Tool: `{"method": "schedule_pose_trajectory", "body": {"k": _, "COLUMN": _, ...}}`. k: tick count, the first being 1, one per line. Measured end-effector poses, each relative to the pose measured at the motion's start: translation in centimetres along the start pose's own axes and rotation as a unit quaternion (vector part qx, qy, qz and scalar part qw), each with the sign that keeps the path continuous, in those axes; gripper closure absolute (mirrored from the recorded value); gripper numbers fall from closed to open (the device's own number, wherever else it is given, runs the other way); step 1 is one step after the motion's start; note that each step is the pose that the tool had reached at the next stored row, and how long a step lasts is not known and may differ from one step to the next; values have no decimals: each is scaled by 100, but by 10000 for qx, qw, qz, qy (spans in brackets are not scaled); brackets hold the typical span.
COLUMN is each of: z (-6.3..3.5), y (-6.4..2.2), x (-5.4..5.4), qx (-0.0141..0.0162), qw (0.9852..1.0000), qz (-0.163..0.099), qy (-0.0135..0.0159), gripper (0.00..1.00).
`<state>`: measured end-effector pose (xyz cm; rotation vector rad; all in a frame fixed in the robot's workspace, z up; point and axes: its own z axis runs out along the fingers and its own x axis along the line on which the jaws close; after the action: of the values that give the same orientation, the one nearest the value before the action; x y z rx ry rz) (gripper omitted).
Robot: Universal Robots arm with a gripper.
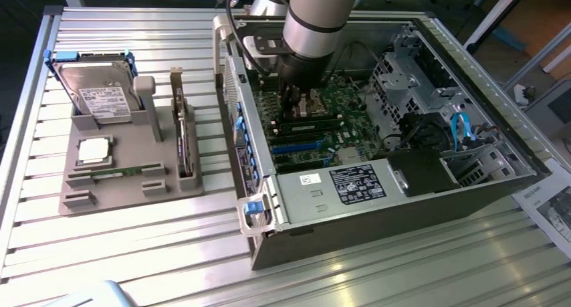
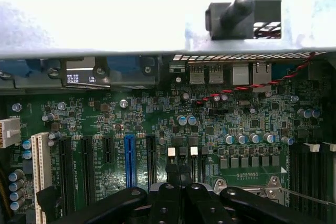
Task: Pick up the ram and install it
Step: 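Press down the ram until it locks into place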
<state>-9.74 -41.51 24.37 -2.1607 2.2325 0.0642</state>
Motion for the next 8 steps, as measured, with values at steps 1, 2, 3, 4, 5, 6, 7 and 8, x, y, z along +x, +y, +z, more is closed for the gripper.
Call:
{"method": "schedule_pose_trajectory", "body": {"k": 1, "z": 0, "y": 0, "x": 0, "qx": 0, "qw": 10000, "qz": 0, "qy": 0, "gripper": 90}}
{"method": "schedule_pose_trajectory", "body": {"k": 2, "z": 2, "y": 0, "x": 0, "qx": 0, "qw": 10000, "qz": 0, "qy": -1, "gripper": 90}}
{"method": "schedule_pose_trajectory", "body": {"k": 3, "z": 10, "y": 0, "x": 0, "qx": 1, "qw": 10000, "qz": 0, "qy": -2, "gripper": 90}}
{"method": "schedule_pose_trajectory", "body": {"k": 4, "z": 17, "y": 0, "x": 0, "qx": 1, "qw": 10000, "qz": 0, "qy": -2, "gripper": 90}}
{"method": "schedule_pose_trajectory", "body": {"k": 5, "z": 26, "y": 0, "x": 1, "qx": 1, "qw": 10000, "qz": 0, "qy": -1, "gripper": 90}}
{"method": "schedule_pose_trajectory", "body": {"k": 6, "z": 36, "y": 0, "x": 2, "qx": 2, "qw": 10000, "qz": 0, "qy": -1, "gripper": 90}}
{"method": "schedule_pose_trajectory", "body": {"k": 7, "z": 47, "y": 0, "x": 2, "qx": 2, "qw": 10000, "qz": 0, "qy": -1, "gripper": 90}}
{"method": "schedule_pose_trajectory", "body": {"k": 8, "z": 58, "y": 0, "x": 3, "qx": 3, "qw": 10000, "qz": 0, "qy": -1, "gripper": 90}}
